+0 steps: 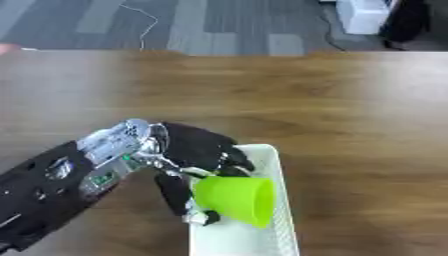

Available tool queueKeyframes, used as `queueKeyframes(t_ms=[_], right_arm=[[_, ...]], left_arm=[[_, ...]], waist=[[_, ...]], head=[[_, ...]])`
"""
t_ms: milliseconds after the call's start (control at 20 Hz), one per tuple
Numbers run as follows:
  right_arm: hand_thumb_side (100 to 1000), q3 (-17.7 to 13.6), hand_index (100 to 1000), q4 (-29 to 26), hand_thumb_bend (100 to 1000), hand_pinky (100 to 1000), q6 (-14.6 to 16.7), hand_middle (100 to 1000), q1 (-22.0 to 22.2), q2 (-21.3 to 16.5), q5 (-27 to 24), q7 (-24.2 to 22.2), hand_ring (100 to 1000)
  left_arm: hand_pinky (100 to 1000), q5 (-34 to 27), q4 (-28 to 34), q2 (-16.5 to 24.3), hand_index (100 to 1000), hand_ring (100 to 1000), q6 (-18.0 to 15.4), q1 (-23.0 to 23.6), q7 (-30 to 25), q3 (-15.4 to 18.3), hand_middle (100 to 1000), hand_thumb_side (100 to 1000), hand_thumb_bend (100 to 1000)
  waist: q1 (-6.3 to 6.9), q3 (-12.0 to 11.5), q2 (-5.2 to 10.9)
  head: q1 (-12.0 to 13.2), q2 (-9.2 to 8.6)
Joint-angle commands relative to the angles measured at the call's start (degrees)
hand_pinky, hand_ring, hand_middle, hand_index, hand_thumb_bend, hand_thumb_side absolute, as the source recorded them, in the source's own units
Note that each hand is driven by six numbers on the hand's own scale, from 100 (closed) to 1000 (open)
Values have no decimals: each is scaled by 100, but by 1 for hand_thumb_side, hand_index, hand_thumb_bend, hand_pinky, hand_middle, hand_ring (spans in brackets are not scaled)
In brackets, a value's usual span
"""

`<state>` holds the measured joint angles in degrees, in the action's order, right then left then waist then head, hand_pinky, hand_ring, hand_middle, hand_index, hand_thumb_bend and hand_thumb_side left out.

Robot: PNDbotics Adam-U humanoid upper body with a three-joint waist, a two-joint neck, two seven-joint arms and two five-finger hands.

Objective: Pick up objects on the table and place them in the box.

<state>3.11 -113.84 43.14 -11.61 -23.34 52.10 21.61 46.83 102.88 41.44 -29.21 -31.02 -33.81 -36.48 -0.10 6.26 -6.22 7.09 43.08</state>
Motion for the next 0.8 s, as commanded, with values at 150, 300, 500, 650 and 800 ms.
queueKeyframes(t_ms=[150,300,500,650,800], right_arm=[[1000,-9,491,-75,176,145,62,404,-54,-113,-115,-370,309],[1000,-8,492,-75,170,143,65,406,-63,-112,-183,-576,301],[1000,-21,493,-75,164,141,98,409,-86,-112,-268,-758,317],[1000,-34,494,-75,159,140,125,411,-106,-120,-324,-862,325],[1000,-47,495,-75,156,140,134,413,-121,-130,-370,-979,331]], left_arm=[[1000,440,377,129,1000,1000,-650,-132,-552,109,1000,1000,760],[1000,312,454,153,1000,1000,-630,-148,-474,124,1000,1000,692],[1000,-7,655,183,1000,1000,-582,-130,-396,128,1000,1000,608],[1000,-520,1043,287,1000,1000,-421,-81,-318,201,1000,1000,536],[1000,-1092,1156,363,1000,1000,-176,-24,-378,281,1000,1000,340]], waist=[[8,-12,83],[9,-15,85],[10,-8,82],[17,-5,84],[22,5,91]], head=[[60,-90],[71,-114],[89,-141],[79,-139],[60,-157]])
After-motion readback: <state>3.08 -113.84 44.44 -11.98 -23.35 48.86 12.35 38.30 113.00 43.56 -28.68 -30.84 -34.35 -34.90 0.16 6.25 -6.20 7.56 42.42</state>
